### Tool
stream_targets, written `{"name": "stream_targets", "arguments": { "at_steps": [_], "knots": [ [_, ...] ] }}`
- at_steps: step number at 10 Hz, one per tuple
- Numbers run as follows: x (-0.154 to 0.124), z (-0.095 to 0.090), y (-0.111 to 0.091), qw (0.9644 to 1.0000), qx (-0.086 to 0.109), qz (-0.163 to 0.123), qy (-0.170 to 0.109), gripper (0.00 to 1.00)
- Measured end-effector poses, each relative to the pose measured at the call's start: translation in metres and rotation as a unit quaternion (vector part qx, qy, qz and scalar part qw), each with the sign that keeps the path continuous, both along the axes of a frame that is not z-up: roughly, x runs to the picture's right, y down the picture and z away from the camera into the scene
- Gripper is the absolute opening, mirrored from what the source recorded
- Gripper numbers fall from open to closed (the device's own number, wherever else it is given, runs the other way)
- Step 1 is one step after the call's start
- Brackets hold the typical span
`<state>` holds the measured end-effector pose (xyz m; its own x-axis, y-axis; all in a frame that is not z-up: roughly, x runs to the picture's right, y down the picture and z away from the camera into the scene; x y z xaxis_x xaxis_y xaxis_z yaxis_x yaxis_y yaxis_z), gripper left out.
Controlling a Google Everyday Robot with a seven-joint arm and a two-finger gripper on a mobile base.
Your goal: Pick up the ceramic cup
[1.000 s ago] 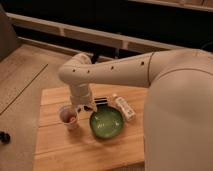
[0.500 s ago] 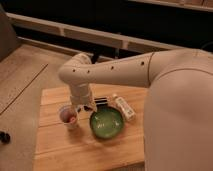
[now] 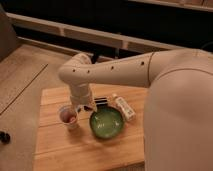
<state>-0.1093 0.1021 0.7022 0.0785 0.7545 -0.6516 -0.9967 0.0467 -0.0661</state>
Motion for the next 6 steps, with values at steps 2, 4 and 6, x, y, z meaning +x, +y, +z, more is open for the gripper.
{"name": "stream_targets", "arguments": {
  "at_steps": [2,4,6],
  "knots": [
    [-0.015,-0.004,-0.011,0.9994,0.024,-0.021,-0.017,0.65],
    [-0.069,-0.019,-0.035,0.9921,0.071,-0.074,-0.072,0.65],
    [-0.087,-0.024,-0.04,0.9876,0.081,-0.103,-0.087,0.65]
  ]
}}
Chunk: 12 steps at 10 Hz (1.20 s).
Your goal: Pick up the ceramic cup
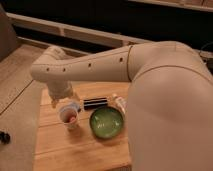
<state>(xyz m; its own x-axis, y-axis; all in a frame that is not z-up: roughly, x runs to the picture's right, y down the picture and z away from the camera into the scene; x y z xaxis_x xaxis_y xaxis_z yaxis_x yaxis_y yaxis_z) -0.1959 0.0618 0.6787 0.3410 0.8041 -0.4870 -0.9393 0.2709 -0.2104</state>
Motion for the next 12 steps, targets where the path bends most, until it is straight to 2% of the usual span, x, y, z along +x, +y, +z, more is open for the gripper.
{"name": "stream_targets", "arguments": {
  "at_steps": [2,3,5,8,12],
  "knots": [
    [-0.007,0.003,0.003,0.9999,-0.004,-0.012,-0.01,0.65],
    [-0.005,0.01,0.005,0.9997,-0.011,-0.004,-0.021,0.65],
    [0.012,0.033,0.01,0.9987,-0.032,0.023,-0.031,0.65],
    [0.038,0.064,0.016,0.9967,-0.063,0.041,-0.03,0.65],
    [0.047,0.093,0.03,0.9926,-0.104,0.055,-0.029,0.65]
  ]
}}
